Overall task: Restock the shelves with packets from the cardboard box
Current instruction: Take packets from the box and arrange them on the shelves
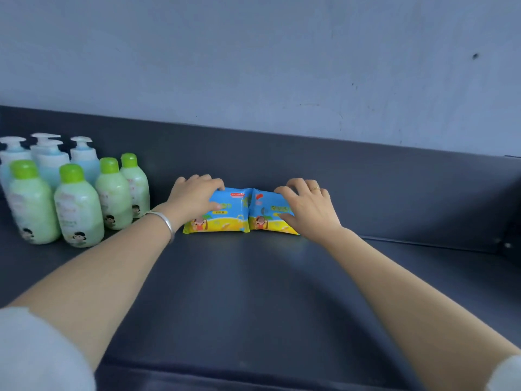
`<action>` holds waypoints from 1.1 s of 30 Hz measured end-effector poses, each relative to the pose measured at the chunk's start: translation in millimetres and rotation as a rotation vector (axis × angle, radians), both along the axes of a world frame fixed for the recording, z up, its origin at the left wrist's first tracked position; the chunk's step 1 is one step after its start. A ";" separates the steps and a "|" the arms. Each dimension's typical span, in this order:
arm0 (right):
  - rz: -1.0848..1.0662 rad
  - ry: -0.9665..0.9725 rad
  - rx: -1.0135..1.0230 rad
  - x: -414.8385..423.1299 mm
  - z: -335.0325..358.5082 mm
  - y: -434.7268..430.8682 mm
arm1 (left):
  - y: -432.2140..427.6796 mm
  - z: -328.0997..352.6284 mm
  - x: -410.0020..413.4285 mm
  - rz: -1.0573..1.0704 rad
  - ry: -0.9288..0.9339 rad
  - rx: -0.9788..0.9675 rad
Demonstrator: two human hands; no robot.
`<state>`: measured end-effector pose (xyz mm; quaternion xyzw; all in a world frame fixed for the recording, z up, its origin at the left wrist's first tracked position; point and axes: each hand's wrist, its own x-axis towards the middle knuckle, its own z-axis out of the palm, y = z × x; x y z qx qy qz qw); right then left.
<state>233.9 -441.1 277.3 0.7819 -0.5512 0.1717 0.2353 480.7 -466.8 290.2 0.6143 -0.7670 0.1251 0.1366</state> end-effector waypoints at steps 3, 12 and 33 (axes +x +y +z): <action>-0.017 0.006 0.027 -1.8 -1.2 2.5 | -5.2 -9.4 -2.5 0.025 -0.039 -0.104; -0.031 -0.033 0.114 3.6 -1.3 -1.0 | -5.5 -15.4 -11.0 0.013 -0.093 -0.213; -0.413 -0.203 -0.127 -199.3 15.5 194.9 | 134.2 27.9 -270.6 -0.684 0.029 -0.230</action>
